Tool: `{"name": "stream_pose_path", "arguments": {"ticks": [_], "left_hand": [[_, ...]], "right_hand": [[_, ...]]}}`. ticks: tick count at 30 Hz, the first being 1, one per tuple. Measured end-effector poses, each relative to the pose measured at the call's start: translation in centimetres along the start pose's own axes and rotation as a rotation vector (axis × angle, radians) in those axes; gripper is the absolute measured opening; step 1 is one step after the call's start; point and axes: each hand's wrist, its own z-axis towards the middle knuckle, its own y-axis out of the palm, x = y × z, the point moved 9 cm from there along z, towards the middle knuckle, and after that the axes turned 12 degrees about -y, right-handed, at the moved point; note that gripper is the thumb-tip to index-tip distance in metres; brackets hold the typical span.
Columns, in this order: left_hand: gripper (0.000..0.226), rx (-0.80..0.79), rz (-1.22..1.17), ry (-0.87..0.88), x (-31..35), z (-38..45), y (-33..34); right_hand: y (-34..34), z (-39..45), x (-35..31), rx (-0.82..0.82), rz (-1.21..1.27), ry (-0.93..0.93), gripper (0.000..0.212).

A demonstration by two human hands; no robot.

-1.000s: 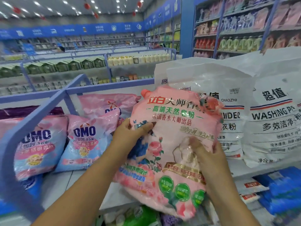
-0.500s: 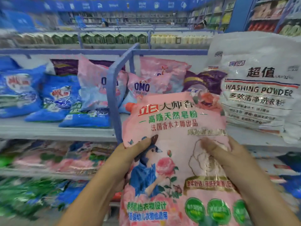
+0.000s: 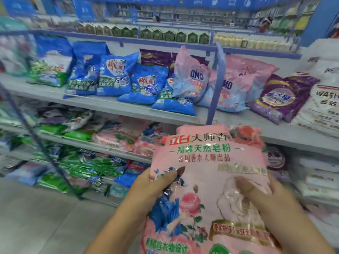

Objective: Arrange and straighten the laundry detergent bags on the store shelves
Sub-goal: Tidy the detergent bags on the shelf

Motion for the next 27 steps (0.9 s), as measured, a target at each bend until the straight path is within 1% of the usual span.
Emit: {"name": "stream_pose_path", "arguments": {"ticks": [2, 4, 7, 9, 11, 14, 18, 20, 22, 24, 26, 27], "left_hand": [[0.032, 0.088, 0.013, 0.016, 0.3, -0.4, -3.2], [0.032, 0.150, 0.014, 0.021, 0.5, -0.6, -6.0], [0.025, 0.260, 0.009, 0.031, 0.9, 0.0, -10.0], [0.026, 0.308, 0.000, 0.023, 1.1, 0.9, -12.1], [0.023, 0.351, -0.038, 0.007, 1.1, 1.8, -13.9], [0.019, 0.413, -0.076, -0.008, 1.2, 3.4, -16.1], [0.023, 0.475, -0.070, -0.040, 0.9, 6.0, -19.0], [0.027, 0.466, -0.076, -0.063, 0.8, 7.6, -20.1], [0.036, 0.463, -0.027, -0.060, 1.5, 9.4, -21.5], [0.050, 0.447, 0.055, -0.046, 2.6, 11.4, -23.2], [0.069, 0.385, 0.104, -0.063, 3.4, 13.8, -25.1], [0.072, 0.367, 0.119, -0.071, 3.9, 15.0, -26.2]], "right_hand": [[3.4, 0.6, 0.8, -0.070, 0.043, 0.026, 0.049], [6.6, 1.5, 1.4, -0.136, 0.140, 0.041, 0.045], [11.7, 3.4, 1.6, -0.257, 0.254, 0.073, 0.041], [14.3, 5.4, 2.2, -0.302, 0.278, 0.061, 0.041], [16.8, 7.4, 2.9, -0.338, 0.288, 0.064, 0.036], [20.8, 10.0, 3.9, -0.445, 0.317, 0.095, 0.028], [25.0, 12.8, 5.4, -0.533, 0.309, 0.109, 0.026], [26.9, 14.3, 6.2, -0.557, 0.328, 0.111, 0.023], [28.7, 15.7, 6.7, -0.573, 0.350, 0.127, 0.022], [30.5, 17.0, 6.8, -0.568, 0.360, 0.149, 0.018], [32.2, 18.7, 7.0, -0.538, 0.333, 0.147, 0.015], [33.3, 19.5, 7.2, -0.523, 0.317, 0.150, 0.016]]}}
